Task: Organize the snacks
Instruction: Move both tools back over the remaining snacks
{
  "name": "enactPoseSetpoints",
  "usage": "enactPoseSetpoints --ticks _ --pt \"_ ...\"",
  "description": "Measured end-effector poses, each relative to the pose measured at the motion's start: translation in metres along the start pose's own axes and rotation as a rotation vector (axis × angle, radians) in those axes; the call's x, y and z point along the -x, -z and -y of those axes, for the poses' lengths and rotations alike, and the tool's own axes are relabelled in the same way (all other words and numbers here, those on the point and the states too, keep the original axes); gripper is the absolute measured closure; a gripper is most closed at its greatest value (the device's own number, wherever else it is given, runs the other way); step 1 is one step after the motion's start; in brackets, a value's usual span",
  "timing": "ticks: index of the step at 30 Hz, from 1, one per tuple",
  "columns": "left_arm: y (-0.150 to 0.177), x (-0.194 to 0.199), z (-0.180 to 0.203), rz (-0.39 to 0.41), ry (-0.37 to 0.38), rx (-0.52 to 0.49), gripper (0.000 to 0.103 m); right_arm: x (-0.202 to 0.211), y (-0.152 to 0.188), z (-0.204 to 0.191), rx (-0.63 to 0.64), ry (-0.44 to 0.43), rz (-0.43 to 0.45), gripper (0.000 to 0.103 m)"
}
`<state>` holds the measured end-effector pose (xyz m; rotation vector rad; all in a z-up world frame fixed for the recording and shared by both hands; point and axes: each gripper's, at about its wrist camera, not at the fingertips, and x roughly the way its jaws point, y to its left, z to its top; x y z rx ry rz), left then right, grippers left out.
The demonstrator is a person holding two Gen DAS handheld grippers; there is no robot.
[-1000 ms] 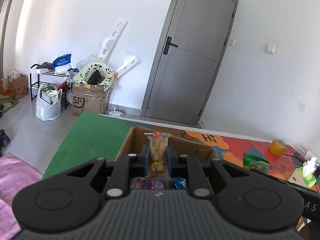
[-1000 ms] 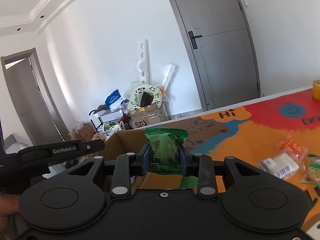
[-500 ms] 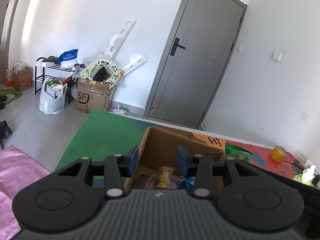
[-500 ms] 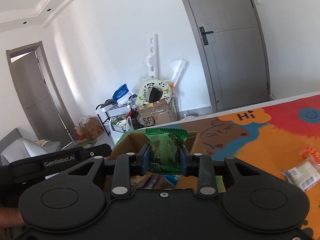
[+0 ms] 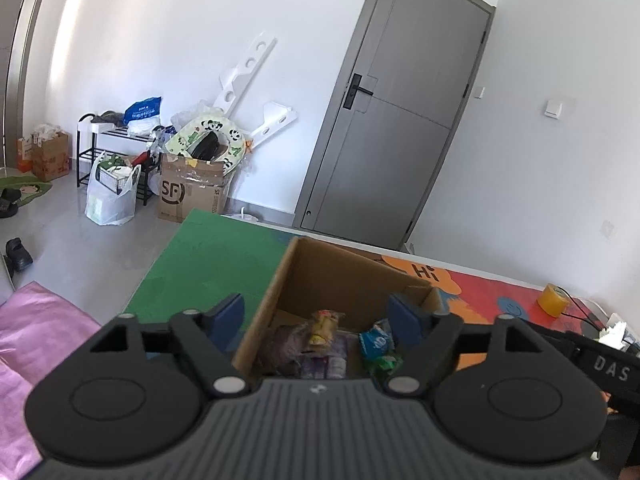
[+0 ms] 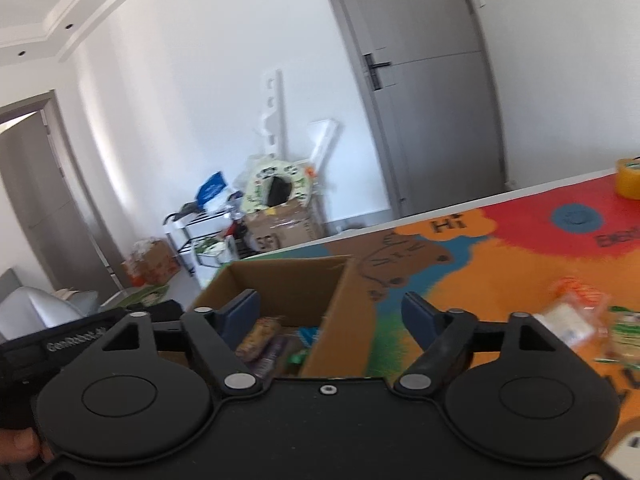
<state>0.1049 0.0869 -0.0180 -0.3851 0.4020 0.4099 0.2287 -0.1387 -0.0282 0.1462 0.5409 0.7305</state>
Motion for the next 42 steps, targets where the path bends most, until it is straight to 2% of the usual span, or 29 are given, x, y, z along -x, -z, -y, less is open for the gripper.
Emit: enactPoseSetpoints --ticks 4,8,12,13,19,24,32,42 --pt "0.006 0.005 0.009 -0.011 0.011 -0.008 0.016 0.017 0.007 0.015 -0.001 0.035 -0.003 0.018" --pt "0.01 0.012 0.02 -0.008 0.027 -0.021 0.016 0.034 0.011 0.031 -0.024 0.063 0.012 0.017" --pt "0.015 0.02 0.034 0.015 0.037 -0.035 0.01 0.052 0.015 0.044 -0.043 0.072 0.044 0.001" --pt "0.017 0.022 0.037 0.017 0.04 -0.036 0.009 0.055 0.016 0.047 -0.046 0.078 0.051 0.0" --pt "0.024 0.032 0.055 0.014 0.07 -0.06 0.008 0.076 0.023 0.061 -0.04 0.1 0.086 0.0" --pt "0.033 0.036 0.068 0.013 0.097 -0.084 0.008 0.089 0.029 0.078 -0.055 0.191 0.107 0.0" --pt "0.047 0.038 0.103 -0.018 0.154 -0.135 0.008 0.112 0.039 0.114 -0.109 0.215 0.136 0.0" --pt "0.07 0.034 0.143 -0.049 0.251 -0.189 0.008 0.127 0.053 0.154 -0.154 0.246 0.131 0.0"
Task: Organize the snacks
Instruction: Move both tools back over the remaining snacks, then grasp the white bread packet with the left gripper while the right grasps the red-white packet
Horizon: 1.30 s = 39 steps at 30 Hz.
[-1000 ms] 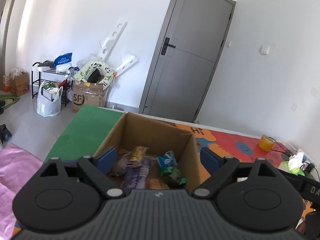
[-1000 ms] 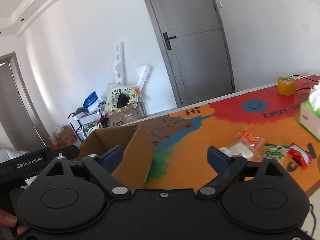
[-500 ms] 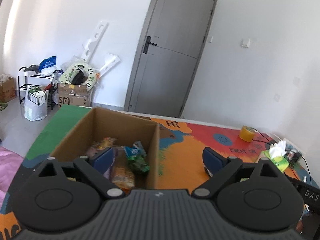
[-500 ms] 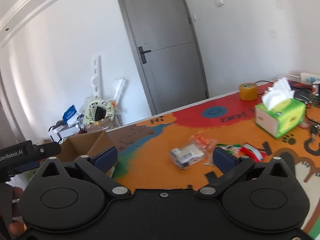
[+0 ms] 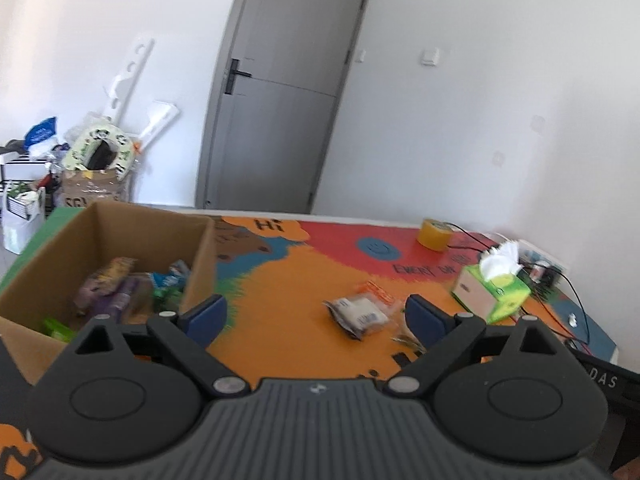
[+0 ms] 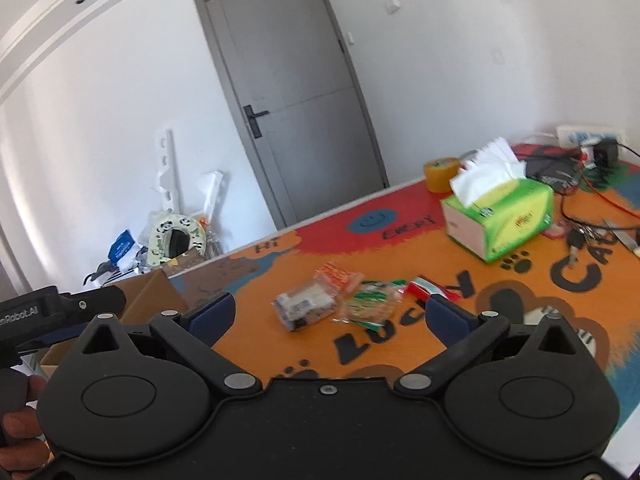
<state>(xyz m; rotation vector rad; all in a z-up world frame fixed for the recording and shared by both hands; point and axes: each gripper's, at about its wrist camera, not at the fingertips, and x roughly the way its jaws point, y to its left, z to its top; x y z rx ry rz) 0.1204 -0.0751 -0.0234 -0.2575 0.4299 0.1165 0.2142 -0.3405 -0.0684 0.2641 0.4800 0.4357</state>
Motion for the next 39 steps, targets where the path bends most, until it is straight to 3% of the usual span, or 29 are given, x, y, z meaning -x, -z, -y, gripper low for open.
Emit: enactPoseSetpoints --ticks 10,21,27,31,39 --pt "0.02 -0.007 0.01 -0.054 0.005 -0.021 0.008 0.006 0.014 0.014 -0.027 0.02 -0.018 0.0" --pt "0.025 -0.032 0.016 -0.076 0.003 -0.045 0.01 -0.018 0.019 0.027 -0.037 0.017 -0.071 0.002" --pt "0.019 -0.061 0.021 -0.113 0.006 -0.035 0.011 -0.043 0.011 0.037 -0.073 0.031 -0.113 0.008" --pt "0.01 -0.078 0.023 -0.124 -0.004 -0.034 0.011 -0.06 0.001 0.045 -0.083 0.04 -0.136 0.019" --pt "-0.003 -0.116 0.034 -0.153 -0.02 -0.035 0.011 -0.088 -0.016 0.06 -0.081 0.071 -0.164 0.022"
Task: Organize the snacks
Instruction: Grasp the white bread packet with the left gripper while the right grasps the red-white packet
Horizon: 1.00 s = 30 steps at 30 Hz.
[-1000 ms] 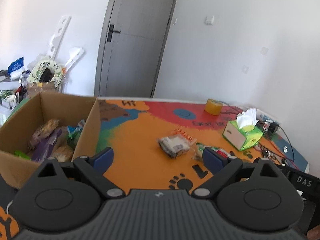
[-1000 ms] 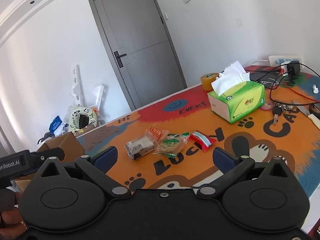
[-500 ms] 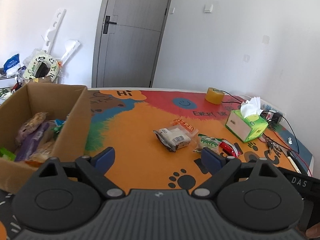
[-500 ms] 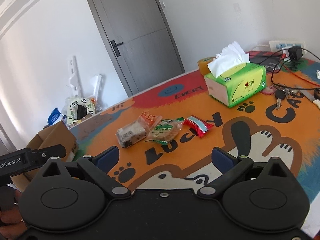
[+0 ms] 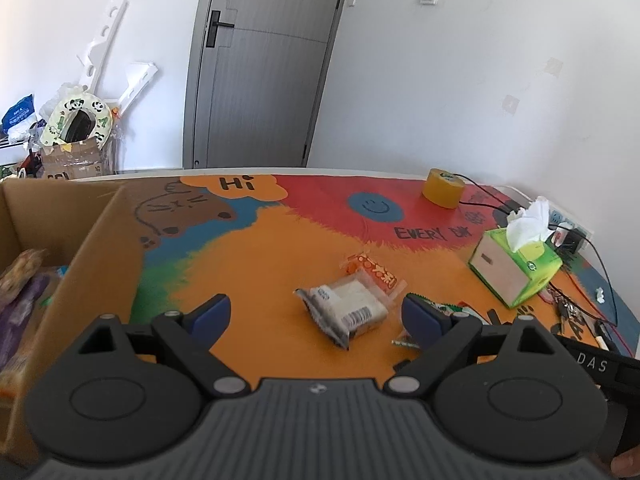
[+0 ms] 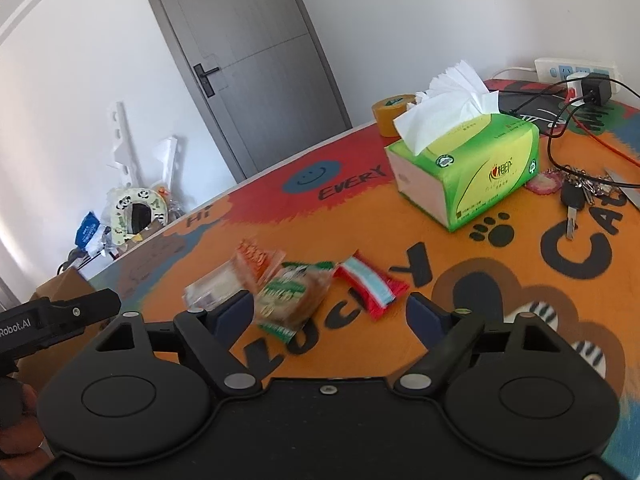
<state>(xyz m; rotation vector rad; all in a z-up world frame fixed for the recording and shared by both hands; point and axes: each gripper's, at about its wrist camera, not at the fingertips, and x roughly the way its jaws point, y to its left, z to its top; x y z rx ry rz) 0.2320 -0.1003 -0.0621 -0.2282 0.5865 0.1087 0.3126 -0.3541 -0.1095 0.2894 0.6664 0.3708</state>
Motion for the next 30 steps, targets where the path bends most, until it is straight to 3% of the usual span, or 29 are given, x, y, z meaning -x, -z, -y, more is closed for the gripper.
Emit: enactPoseSetpoints --ticks 11,20,26,29,30 --pt "-0.017 -0.055 0.022 -0.064 -0.022 0.02 0.009 -0.033 -0.02 0.014 0.029 0.046 -0.029 0.022" --pt "-0.017 -0.093 0.044 -0.098 -0.044 0.023 0.009 -0.057 -0.026 0.027 0.053 0.044 -0.071 0.029" --pt "-0.009 -0.112 0.053 -0.106 -0.097 0.0 0.009 -0.065 -0.025 0.025 0.106 0.048 -0.079 0.035" --pt "-0.006 -0.116 0.055 -0.11 -0.132 -0.018 0.009 -0.063 -0.026 0.024 0.117 0.038 -0.09 0.058" --pt "-0.005 -0.116 0.054 -0.106 -0.137 -0.021 0.009 -0.062 -0.026 0.024 0.107 0.01 -0.102 0.071"
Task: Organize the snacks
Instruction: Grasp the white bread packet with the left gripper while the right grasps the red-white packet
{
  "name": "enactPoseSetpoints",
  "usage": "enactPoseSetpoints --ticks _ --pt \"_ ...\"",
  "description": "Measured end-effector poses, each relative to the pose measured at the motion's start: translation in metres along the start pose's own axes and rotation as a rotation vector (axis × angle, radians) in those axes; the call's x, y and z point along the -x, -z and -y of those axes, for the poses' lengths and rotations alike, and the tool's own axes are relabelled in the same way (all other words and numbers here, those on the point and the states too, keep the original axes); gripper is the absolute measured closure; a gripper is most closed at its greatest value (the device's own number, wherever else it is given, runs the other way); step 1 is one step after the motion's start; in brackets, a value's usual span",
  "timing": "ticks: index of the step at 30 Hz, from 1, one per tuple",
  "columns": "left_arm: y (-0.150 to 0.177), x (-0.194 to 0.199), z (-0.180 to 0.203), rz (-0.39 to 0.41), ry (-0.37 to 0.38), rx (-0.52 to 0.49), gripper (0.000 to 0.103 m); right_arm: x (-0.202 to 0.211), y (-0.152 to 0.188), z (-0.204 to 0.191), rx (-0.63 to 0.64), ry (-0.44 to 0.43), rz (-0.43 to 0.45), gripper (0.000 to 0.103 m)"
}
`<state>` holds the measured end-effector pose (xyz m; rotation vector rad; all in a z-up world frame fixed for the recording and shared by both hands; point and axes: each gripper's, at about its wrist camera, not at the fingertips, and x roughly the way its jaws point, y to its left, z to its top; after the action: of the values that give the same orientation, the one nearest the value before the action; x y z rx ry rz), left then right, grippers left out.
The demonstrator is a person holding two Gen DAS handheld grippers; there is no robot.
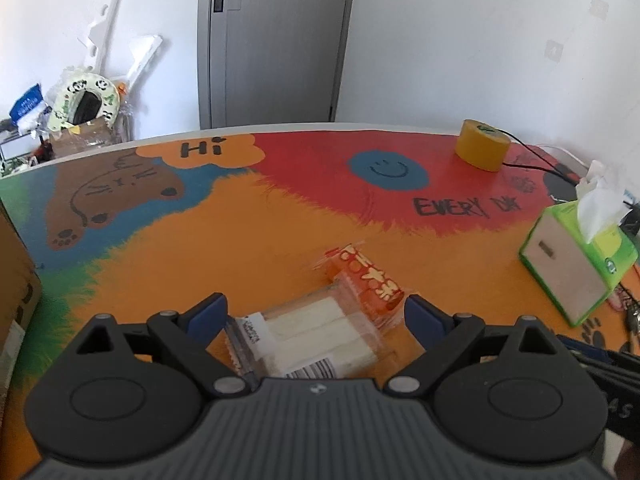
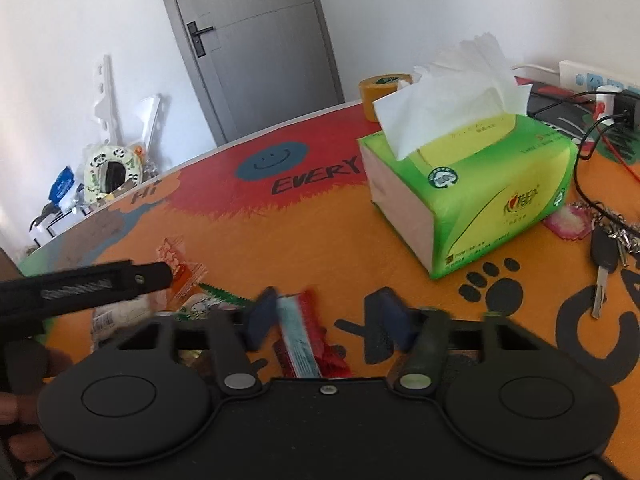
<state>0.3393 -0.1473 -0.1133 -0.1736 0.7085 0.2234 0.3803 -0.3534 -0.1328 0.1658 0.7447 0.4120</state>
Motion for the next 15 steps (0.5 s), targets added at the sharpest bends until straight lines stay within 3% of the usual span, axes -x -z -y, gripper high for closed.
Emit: enactPoseSetpoints --ticks 1,4,8,10,13,15 --pt "0.001 0.0 0.0 0.002 -0.009 -0.006 0.009 0.0 0.0 0.0 -0.007 -0.019 -0.011 0.081" --pt "0.007 -0.006 -0.007 -0.053 -0.018 0.015 0.009 0.005 0.005 -0.005 0.016 0.004 -0.013 0.081" --pt "0.013 0.001 -0.018 -0.026 0.0 0.015 0.014 0.013 0.008 -0.004 -0.016 0.015 -0.012 0.082" --pt "0.015 0.006 -0.023 -0.008 0.009 0.007 0.03 0.017 0.012 -0.005 -0.024 0.027 -0.008 0.082" --pt "0.018 0.012 -0.033 0.016 0.032 0.024 0.043 0.022 0.016 -0.007 -0.039 0.048 0.005 0.082" --pt "0.019 0.018 -0.036 0.027 0.047 0.011 0.045 0.025 0.019 -0.008 -0.045 0.052 0.011 0.082"
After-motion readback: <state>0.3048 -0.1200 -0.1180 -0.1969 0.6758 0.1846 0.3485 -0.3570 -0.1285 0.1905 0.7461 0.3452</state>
